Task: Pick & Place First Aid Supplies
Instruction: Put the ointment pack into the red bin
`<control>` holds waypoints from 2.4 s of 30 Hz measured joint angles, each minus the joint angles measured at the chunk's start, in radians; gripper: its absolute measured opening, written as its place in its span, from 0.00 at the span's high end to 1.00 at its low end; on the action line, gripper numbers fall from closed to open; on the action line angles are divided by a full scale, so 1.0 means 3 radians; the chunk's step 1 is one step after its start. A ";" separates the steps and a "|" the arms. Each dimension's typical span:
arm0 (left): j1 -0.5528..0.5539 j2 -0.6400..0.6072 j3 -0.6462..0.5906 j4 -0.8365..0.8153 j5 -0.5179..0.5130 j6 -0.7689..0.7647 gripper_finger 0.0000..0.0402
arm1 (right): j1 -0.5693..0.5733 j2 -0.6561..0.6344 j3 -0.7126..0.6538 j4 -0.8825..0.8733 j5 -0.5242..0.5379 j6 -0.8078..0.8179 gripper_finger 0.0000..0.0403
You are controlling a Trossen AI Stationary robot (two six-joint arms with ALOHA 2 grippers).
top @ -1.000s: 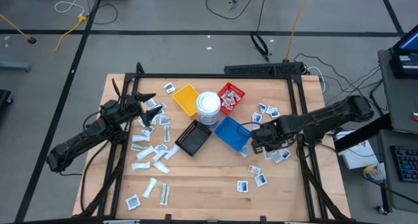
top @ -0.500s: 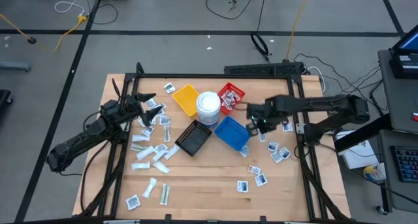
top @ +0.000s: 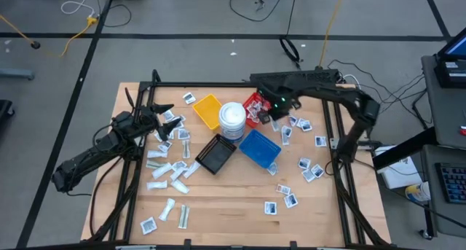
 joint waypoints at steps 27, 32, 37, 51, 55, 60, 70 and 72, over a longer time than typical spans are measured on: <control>0.0001 0.0000 -0.0001 0.0000 -0.0001 0.0000 0.02 | -0.0294 0.1438 0.1234 0.0372 0.0011 -0.0800 1.00; 0.0001 -0.0001 -0.0001 0.0000 0.0000 0.0000 0.02 | -0.0295 0.1433 0.1233 0.0405 0.0012 -0.0823 0.95; 0.0001 0.0000 0.0000 0.0000 0.0000 0.0000 0.02 | -0.0287 0.1433 0.1233 0.0374 0.0004 -0.0840 0.82; 0.0001 -0.0001 -0.0001 0.0000 0.0000 0.0000 0.02 | -0.0326 0.1219 0.1232 -0.0012 0.0027 -0.0904 0.64; 0.0001 0.0000 0.0000 0.0000 0.0000 0.0000 0.02 | -0.0324 0.1044 0.1071 -0.0006 0.0014 -0.0906 0.65; 0.0000 -0.0001 0.0000 0.0000 0.0000 0.0000 0.02 | -0.0297 0.0638 0.0465 0.0229 0.0019 -0.0800 0.63; 0.0000 0.0000 0.0000 0.0000 0.0000 0.0000 0.02 | -0.0250 -0.0295 -0.0728 0.0584 0.0026 -0.0438 0.63; 0.0001 0.0000 -0.0001 0.0000 -0.0001 0.0000 0.02 | -0.0247 -0.0443 -0.0883 0.0583 0.0025 -0.0397 0.63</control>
